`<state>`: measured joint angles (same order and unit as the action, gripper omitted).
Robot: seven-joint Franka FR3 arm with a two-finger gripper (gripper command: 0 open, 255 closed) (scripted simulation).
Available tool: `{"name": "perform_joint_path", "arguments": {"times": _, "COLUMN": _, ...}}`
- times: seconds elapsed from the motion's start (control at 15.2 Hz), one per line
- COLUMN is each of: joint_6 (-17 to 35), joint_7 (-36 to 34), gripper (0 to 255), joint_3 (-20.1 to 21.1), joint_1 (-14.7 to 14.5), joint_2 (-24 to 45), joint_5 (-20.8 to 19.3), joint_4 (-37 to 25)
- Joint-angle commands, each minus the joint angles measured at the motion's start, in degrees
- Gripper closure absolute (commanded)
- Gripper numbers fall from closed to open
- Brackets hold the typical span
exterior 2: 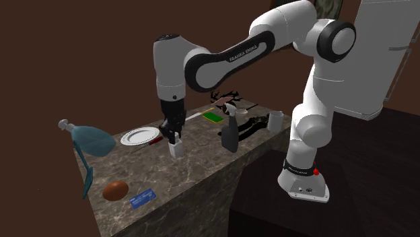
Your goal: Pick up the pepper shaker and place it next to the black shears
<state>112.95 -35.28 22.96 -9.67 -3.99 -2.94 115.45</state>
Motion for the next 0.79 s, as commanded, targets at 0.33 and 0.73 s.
{"name": "perform_joint_path", "arguments": {"times": 0.33, "joint_6": -5.37, "joint_7": 0.64, "gripper": 255, "joint_3": -0.16, "joint_1": 0.07, "joint_2": -0.87, "joint_5": 0.45, "joint_4": -4.57}}
{"name": "perform_joint_path", "arguments": {"times": 0.73, "joint_6": -5.29, "joint_7": 6.78, "gripper": 255, "joint_3": -3.51, "joint_1": 2.05, "joint_2": -7.04, "joint_5": 2.45, "joint_4": 1.02}}
